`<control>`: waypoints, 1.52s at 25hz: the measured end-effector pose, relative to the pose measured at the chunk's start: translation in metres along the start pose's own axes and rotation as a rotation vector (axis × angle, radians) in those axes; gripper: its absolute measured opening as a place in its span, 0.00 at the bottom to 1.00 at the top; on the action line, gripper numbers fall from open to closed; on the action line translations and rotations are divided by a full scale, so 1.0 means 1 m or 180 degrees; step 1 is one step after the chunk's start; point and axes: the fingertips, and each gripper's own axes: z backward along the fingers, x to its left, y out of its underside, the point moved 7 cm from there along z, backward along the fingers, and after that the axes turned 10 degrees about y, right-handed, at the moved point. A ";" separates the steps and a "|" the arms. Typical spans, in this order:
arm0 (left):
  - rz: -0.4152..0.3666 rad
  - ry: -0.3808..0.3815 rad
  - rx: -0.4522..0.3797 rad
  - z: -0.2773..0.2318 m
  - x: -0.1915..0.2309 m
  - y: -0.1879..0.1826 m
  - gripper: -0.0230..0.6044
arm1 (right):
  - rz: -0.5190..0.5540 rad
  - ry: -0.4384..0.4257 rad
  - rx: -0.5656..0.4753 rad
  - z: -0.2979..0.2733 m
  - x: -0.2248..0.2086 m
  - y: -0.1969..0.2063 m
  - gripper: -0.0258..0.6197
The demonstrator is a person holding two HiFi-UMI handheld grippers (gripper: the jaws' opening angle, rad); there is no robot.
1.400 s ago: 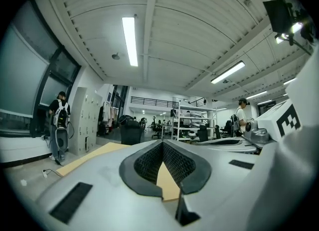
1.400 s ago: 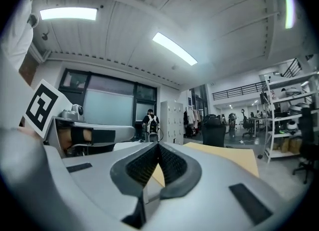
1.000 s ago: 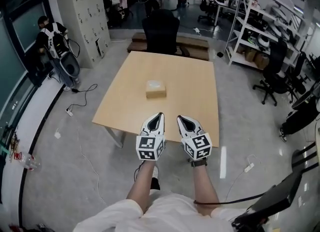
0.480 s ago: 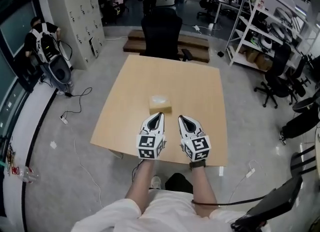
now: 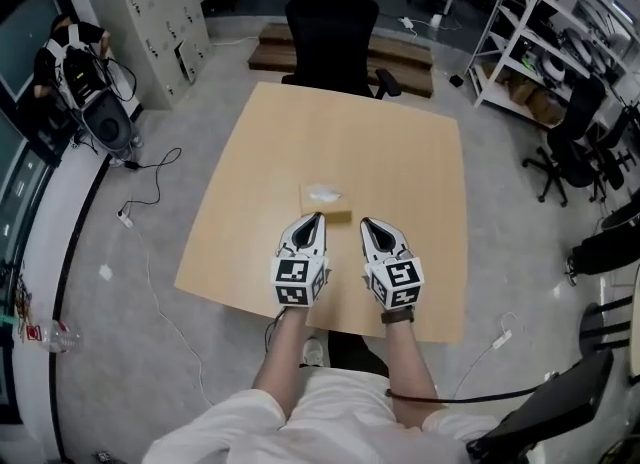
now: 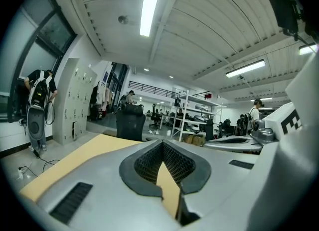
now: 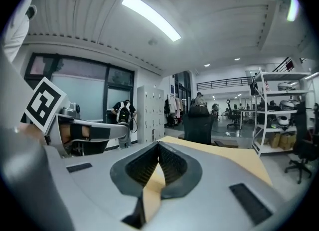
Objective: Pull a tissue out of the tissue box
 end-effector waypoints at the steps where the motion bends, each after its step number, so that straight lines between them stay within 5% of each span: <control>1: 0.0022 -0.0023 0.0032 -0.007 0.006 0.003 0.04 | -0.0020 -0.0012 0.0056 -0.010 -0.003 0.004 0.04; 13: 0.0325 -0.0358 0.0545 -0.065 0.082 0.058 0.04 | -0.0173 -0.0326 0.0590 -0.132 -0.017 0.057 0.04; 18: 0.0384 -0.0391 0.0712 -0.086 0.104 0.083 0.04 | -0.0161 -0.0260 0.0747 -0.177 -0.017 0.082 0.05; 26: 0.0536 -0.0479 0.0917 -0.103 0.133 0.114 0.04 | 0.0187 -0.0030 0.1072 -0.227 -0.024 0.114 0.25; 35: 0.0612 -0.0503 0.1039 -0.107 0.146 0.141 0.04 | 0.0621 0.0098 0.1130 -0.248 -0.022 0.155 0.24; 38: 0.0622 -0.0499 0.1026 -0.105 0.147 0.139 0.04 | 0.0611 0.0127 0.1098 -0.245 -0.022 0.152 0.06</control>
